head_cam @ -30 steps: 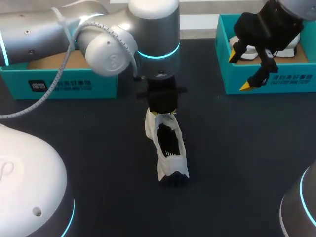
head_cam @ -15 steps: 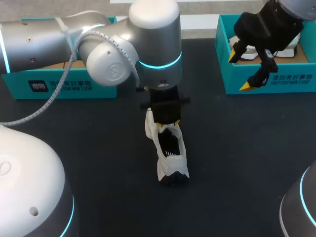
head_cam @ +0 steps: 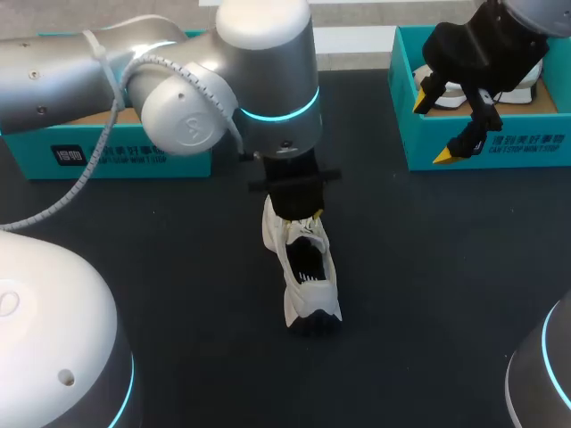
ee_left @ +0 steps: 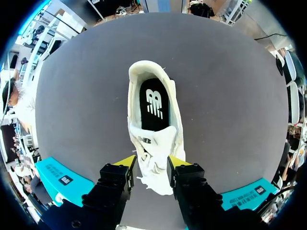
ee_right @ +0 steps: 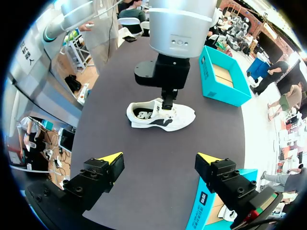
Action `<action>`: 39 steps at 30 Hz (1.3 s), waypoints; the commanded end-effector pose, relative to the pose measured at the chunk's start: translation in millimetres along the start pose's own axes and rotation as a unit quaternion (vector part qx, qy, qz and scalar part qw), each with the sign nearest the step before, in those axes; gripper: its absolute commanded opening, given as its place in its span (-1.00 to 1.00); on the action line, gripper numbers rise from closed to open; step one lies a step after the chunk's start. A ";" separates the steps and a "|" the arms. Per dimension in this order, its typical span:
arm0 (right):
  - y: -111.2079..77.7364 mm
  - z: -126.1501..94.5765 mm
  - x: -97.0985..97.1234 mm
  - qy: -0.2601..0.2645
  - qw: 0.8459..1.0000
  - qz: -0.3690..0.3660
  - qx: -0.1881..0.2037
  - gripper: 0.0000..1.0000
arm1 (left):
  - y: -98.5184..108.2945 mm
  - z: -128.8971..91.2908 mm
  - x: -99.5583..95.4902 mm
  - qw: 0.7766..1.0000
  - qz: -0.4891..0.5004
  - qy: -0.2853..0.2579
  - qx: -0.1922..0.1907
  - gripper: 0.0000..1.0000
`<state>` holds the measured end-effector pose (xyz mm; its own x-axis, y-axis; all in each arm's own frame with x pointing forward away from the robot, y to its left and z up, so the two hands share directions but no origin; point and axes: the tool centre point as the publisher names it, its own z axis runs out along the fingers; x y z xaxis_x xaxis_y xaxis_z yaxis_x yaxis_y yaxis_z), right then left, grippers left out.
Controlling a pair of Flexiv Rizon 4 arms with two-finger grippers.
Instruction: Take the shoe out of the shoebox, open the shoe tongue, remove and reinsert the insole, then place the shoe into the shoebox
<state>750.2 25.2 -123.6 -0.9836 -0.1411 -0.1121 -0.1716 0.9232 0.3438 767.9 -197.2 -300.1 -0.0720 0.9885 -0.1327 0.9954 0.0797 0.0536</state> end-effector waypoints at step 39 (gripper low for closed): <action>0.6 0.9 -2.4 0.002 1.000 0.000 0.001 1.00 | -37.8 24.6 9.4 0.999 -0.026 0.029 0.033 -0.69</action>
<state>750.2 25.2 -123.6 -0.9836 -0.1410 -0.1121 -0.1715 0.9233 0.3438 735.1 -192.3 -330.5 -0.1140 0.9902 -0.0802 0.9932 0.1118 -0.0310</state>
